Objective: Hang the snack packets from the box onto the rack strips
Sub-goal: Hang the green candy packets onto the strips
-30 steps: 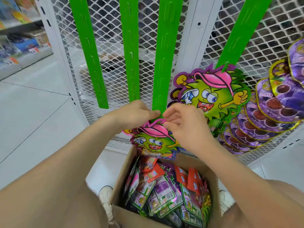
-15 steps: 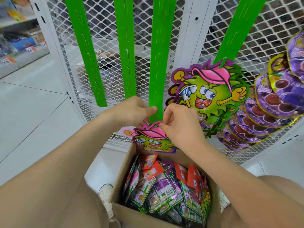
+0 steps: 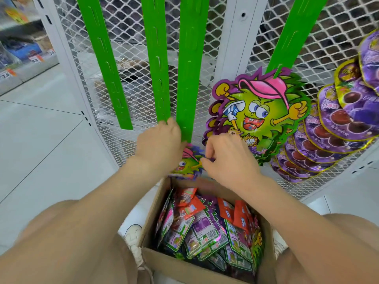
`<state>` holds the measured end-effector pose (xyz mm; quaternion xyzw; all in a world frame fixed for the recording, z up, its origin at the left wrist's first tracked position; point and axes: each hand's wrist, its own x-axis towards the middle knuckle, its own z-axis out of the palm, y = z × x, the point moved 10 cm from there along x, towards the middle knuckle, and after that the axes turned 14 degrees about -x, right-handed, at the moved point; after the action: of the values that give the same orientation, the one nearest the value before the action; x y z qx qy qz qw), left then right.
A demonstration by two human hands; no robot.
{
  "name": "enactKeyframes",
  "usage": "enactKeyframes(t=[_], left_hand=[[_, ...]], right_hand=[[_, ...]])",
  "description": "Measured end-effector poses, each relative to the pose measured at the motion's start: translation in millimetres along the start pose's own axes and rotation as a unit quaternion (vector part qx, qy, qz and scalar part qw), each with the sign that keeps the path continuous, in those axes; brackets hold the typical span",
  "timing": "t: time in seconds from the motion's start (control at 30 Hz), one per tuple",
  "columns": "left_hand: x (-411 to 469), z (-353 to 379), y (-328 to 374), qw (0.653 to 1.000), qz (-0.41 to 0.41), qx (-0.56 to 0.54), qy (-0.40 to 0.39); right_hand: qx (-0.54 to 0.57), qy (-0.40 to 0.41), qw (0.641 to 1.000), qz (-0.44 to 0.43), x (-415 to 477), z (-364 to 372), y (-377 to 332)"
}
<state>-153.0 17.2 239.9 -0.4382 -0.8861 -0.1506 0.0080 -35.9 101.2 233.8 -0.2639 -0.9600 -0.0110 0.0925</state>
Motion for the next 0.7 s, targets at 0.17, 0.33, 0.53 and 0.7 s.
enactKeyframes(t=[0.17, 0.33, 0.53, 0.7], left_hand=[[-30, 28, -2, 0.992, -0.065, 0.091, -0.064], [-45, 129, -22, 0.958, -0.1, 0.053, -0.264], [-72, 221, -49, 0.947, -0.147, -0.029, -0.285], [-84, 255, -74, 0.947, -0.203, -0.033, -0.247]], right_hand=[[-0.05, -0.197, 0.978, -0.041, -17, 37, -2], [-0.117, -0.315, 0.931, -0.142, -28, 59, -6], [-0.105, -0.363, 0.905, -0.197, -36, 82, -11], [-0.093, -0.377, 0.894, -0.223, -38, 93, -14]])
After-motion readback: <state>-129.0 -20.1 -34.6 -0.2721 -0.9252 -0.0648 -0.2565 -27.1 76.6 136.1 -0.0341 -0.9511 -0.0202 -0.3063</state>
